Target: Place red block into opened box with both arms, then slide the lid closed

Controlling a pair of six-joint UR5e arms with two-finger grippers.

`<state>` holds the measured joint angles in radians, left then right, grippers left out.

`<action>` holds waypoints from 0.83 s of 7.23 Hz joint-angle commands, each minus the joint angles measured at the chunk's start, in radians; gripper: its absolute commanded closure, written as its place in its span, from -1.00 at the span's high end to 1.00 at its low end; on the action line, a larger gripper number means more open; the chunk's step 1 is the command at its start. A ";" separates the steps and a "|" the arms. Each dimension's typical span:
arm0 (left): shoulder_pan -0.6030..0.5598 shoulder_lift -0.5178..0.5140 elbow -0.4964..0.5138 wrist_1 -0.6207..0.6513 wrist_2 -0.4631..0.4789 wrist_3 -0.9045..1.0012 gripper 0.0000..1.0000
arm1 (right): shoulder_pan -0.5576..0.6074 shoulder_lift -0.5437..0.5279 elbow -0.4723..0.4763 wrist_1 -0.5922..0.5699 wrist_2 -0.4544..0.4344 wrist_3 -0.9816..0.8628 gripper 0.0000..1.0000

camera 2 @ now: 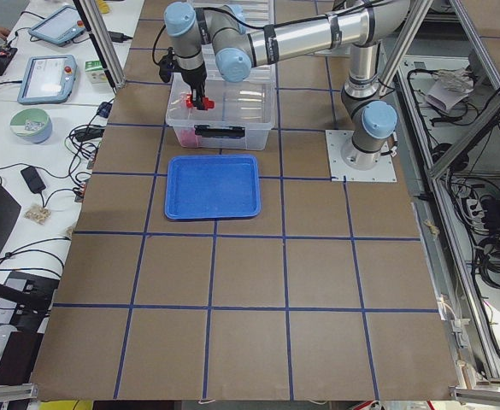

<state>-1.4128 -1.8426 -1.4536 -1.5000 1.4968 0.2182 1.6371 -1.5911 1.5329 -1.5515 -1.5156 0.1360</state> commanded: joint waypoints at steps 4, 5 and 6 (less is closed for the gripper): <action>-0.101 0.016 -0.310 0.306 0.002 -0.138 -1.00 | -0.002 -0.004 0.012 0.017 -0.090 -0.036 1.00; -0.101 0.013 -0.338 0.322 0.003 -0.160 -1.00 | -0.002 -0.001 0.022 0.017 -0.103 -0.068 1.00; -0.100 0.007 -0.365 0.326 0.002 -0.216 -1.00 | -0.003 -0.004 0.036 0.007 -0.094 -0.062 1.00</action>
<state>-1.5133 -1.8306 -1.7793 -1.1928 1.4992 0.0533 1.6348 -1.5941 1.5549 -1.5371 -1.6044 0.0810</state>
